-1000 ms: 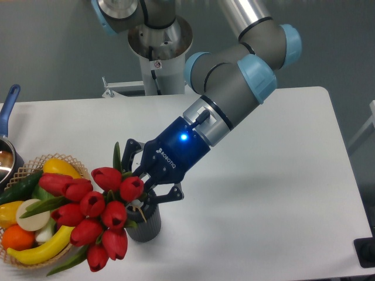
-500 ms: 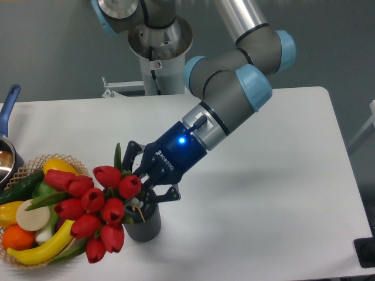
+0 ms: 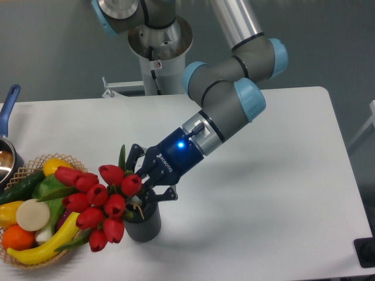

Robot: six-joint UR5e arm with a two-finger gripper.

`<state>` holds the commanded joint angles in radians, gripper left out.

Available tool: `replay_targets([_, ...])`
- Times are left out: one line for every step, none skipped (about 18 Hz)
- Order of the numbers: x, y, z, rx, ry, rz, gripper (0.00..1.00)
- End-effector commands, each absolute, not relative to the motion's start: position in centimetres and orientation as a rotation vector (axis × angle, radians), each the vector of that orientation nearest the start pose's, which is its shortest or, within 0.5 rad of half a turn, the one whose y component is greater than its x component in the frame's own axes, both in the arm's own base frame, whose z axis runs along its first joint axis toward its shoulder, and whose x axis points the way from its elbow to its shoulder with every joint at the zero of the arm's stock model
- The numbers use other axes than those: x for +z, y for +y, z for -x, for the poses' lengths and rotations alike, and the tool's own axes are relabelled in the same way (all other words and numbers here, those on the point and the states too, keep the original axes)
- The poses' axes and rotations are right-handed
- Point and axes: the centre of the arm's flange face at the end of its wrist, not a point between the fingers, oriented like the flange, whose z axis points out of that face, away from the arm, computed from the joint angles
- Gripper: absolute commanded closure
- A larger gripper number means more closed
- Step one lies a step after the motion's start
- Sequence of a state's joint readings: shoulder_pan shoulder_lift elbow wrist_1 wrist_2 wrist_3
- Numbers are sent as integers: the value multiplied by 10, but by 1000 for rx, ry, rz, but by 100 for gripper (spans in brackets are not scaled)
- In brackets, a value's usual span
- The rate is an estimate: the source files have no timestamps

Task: Insert the flowers into the vase
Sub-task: 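Lower the tulip stems down into the dark grey vase, then open the gripper to release the tulips in the vase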

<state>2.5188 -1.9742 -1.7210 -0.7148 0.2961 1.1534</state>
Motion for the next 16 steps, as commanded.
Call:
replay_targets([345, 537, 356, -439, 405, 1833, 94])
replay_targets([342, 536, 355, -438, 409, 1833, 91])
replay_targets([338, 534, 355, -434, 415, 1831, 85])
replay_targets([336, 534, 355, -433, 419, 1831, 83])
replay_targets([333, 534, 355, -436, 418, 1832, 79])
replay_targets([329, 532, 356, -442, 409, 1835, 77])
replay_targets([323, 530, 356, -448, 402, 1838, 73])
replay_targets([320, 528, 356, -444, 405, 1838, 65])
replay_targets([317, 526, 357, -442, 404, 1838, 53])
replay_targets([317, 523, 360, -439, 397, 1840, 37])
replay_targets([316, 522, 360, -441, 394, 1841, 23])
replay_targets([315, 520, 360, -442, 388, 1842, 16])
replay_targets([314, 518, 360, -443, 383, 1844, 6])
replay_targets([310, 516, 359, -450, 375, 1848, 0])
replay_targets([308, 513, 359, -451, 370, 1852, 0])
replay_targets([305, 511, 359, -453, 362, 1855, 0])
